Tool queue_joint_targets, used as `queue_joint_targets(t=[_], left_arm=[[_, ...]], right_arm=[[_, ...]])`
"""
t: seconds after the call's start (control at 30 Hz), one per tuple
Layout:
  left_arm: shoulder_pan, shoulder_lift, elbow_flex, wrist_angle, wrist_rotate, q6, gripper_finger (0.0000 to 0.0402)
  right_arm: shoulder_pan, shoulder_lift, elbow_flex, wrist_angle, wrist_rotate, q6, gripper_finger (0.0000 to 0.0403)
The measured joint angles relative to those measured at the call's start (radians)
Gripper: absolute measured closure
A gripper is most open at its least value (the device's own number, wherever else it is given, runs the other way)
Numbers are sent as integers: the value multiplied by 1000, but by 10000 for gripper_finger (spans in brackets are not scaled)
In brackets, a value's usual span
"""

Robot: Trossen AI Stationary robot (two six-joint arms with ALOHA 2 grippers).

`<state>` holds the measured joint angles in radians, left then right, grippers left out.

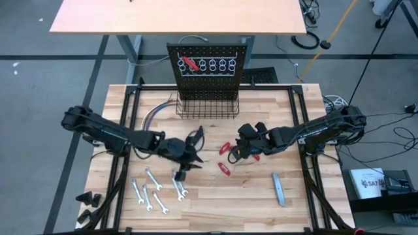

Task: Hang tools onto peg board
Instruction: Hang the allen wrench on the peg board

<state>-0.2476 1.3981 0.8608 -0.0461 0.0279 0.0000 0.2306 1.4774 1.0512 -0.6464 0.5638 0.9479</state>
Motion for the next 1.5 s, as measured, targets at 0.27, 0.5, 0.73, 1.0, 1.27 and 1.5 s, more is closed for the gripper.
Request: queue_joint_targets(t=[0.27,0.5,0.73,1.0,1.27,1.5], left_arm=[[-31,-19,-11,48,-56,86,286],[6,-166,-225,307,-60,85,286],[56,-225,-311,462,-56,81,286],[87,-224,-311,454,-55,120,286],[116,-224,-311,421,-54,129,286],[117,-224,-311,420,-35,138,286]], right_arm=[[81,131,0,13,-2,184,289],[83,252,0,70,-116,282,289],[63,344,0,73,-178,446,289],[58,359,0,111,-218,475,289],[58,359,0,103,-224,484,290],[58,359,1,89,-230,471,342]])
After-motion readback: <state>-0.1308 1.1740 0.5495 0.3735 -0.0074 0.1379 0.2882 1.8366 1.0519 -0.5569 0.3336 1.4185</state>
